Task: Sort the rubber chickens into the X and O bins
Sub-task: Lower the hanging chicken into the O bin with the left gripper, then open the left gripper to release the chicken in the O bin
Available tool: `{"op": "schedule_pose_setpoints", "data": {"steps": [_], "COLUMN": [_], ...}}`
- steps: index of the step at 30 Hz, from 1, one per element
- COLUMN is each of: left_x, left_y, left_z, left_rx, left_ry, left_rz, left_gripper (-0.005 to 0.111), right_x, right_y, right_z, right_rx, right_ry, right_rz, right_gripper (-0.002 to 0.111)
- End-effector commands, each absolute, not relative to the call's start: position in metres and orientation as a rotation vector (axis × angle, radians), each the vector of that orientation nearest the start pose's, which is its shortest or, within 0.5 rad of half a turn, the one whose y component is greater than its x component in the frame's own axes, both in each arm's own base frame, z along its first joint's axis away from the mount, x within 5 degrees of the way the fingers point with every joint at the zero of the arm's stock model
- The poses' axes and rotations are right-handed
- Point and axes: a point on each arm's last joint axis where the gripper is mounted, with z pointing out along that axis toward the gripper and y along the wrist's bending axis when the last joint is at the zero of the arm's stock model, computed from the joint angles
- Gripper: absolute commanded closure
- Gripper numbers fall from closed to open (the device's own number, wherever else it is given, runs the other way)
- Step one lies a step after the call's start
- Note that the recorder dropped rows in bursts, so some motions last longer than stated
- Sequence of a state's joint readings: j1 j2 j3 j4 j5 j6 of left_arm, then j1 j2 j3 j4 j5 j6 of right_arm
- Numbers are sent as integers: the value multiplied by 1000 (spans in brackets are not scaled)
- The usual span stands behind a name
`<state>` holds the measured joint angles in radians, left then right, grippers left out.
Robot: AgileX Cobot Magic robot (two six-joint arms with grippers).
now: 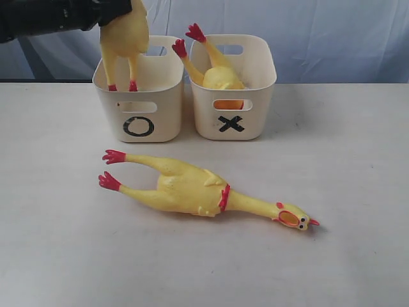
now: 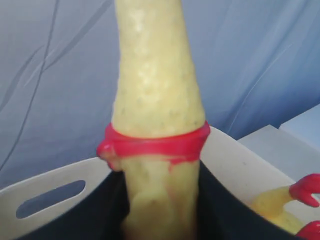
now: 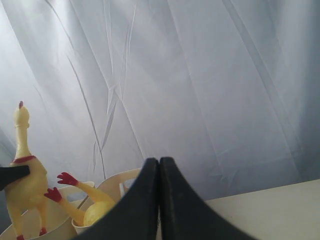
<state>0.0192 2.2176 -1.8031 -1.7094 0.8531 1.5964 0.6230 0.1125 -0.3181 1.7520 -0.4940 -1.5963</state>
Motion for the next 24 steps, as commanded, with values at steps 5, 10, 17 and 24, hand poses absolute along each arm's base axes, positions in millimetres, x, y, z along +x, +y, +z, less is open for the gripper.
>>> {"op": "schedule_pose_setpoints", "data": {"steps": [5, 10, 17, 24], "left_x": [512, 511, 510, 512], "left_y": [-60, -62, -71, -76], "left_z": [229, 222, 219, 214], "left_rx": [447, 477, 507, 450], "left_ry": [1745, 1775, 1799, 1863], "left_rz": [-897, -886, -877, -852], "left_gripper": [107, 107, 107, 107], "right_x": [54, 54, 54, 54], "right_y": [-14, -14, -14, -14], "right_z": [302, 302, 302, 302], "right_rx": [101, 101, 101, 101], "right_ry": [1396, 1396, 1396, 1396], "right_rz": [322, 322, 322, 322], "right_gripper": [109, 109, 109, 109]}}
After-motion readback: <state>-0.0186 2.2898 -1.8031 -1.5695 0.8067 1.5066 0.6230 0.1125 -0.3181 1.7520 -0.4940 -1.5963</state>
